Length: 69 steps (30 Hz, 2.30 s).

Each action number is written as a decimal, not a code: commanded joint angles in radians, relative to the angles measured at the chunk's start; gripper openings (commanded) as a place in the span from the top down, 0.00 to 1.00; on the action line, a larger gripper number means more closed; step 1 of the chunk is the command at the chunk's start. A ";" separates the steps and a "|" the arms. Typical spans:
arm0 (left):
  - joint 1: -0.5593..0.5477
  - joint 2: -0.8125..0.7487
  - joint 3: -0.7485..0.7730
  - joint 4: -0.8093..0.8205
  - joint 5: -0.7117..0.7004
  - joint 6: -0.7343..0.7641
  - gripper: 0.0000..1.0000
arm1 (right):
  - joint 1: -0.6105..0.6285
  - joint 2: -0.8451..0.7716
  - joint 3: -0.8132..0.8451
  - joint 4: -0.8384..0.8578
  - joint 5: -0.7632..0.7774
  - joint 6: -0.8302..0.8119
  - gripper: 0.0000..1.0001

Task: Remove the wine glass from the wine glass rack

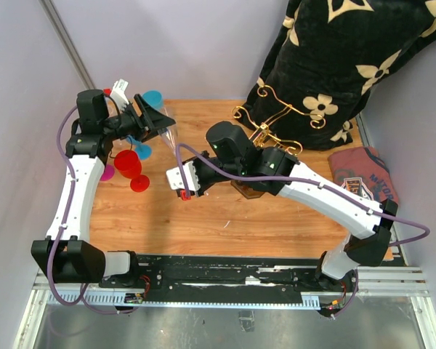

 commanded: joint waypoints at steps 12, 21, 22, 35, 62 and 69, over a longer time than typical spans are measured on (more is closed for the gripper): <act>-0.072 -0.009 0.035 0.009 -0.341 0.262 0.39 | 0.016 -0.213 -0.212 0.227 0.202 0.087 0.06; -0.191 -0.025 -0.165 0.285 -0.733 0.371 0.41 | 0.015 -0.371 -0.386 0.348 0.268 0.149 0.05; -0.203 -0.021 -0.191 0.330 -0.767 0.384 0.41 | 0.015 -0.385 -0.400 0.355 0.272 0.156 0.05; -0.308 0.126 -0.383 0.856 -1.213 0.570 0.41 | 0.013 -0.508 -0.534 0.400 0.330 0.212 0.05; -0.318 0.402 -0.608 1.606 -1.375 0.754 0.44 | -0.043 -0.634 -0.644 0.348 0.370 0.269 0.05; -0.320 0.418 -0.591 1.572 -1.366 0.749 0.25 | -0.049 -0.641 -0.630 0.314 0.374 0.270 0.05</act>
